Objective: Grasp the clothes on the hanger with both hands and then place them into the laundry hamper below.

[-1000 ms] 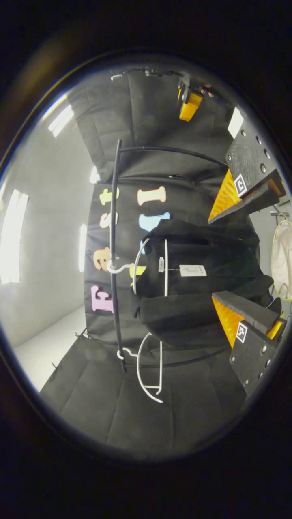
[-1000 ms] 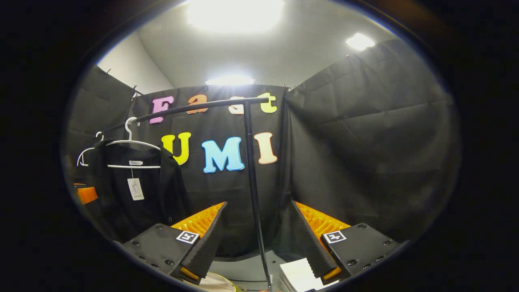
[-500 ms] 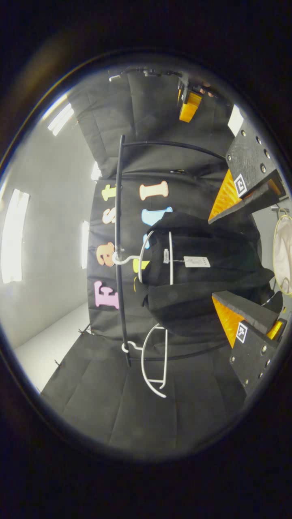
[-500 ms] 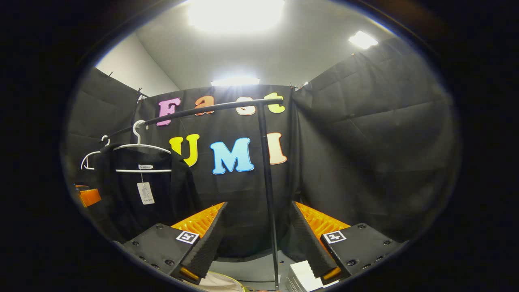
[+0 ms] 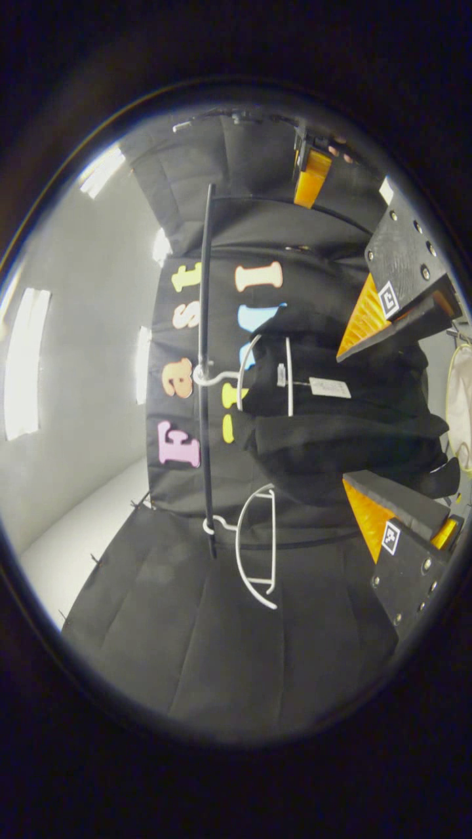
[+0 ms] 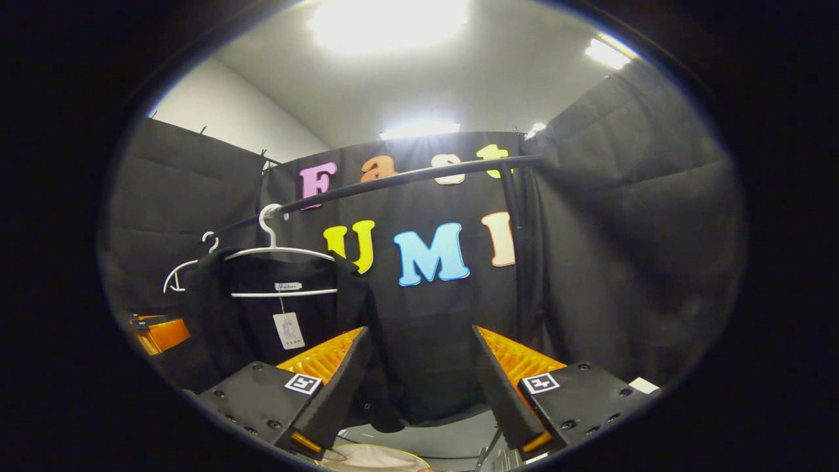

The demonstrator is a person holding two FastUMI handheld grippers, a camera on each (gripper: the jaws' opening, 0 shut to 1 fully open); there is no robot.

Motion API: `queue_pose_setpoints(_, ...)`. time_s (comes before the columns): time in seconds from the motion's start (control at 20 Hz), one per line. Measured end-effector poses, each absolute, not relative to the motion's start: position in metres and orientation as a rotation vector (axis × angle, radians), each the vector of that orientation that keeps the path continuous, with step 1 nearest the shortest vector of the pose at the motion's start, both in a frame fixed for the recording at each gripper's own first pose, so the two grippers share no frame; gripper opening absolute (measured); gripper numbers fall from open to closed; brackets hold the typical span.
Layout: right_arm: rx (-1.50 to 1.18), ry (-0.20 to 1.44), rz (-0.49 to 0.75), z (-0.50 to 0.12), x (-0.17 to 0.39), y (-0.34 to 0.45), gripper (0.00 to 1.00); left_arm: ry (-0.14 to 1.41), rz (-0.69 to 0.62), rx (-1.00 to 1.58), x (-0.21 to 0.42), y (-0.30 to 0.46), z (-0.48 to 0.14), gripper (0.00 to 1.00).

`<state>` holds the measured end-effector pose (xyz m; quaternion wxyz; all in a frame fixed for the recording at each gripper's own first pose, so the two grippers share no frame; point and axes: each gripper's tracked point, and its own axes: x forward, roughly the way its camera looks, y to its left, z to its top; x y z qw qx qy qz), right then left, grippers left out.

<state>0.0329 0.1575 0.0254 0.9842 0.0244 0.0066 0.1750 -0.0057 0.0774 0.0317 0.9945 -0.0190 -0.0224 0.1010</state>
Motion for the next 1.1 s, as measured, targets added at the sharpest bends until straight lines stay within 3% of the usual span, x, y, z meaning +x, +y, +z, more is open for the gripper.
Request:
queue_pose_setpoints(0.4,0.087,0.054,0.501,0.015,0.107,0.228,0.95,-0.034,0.325,0.013,0.027,0.092,0.046,0.94)
queue_pose_setpoints(0.65,0.123,0.065,0.560,0.010,0.152,0.257,0.92,-0.035,0.400,0.032,0.056,0.090,0.051,0.95)
queue_pose_setpoints(1.1,0.181,0.103,0.704,-0.006,0.194,0.307,0.96,-0.017,0.527,0.030,0.091,0.101,0.048,0.95)
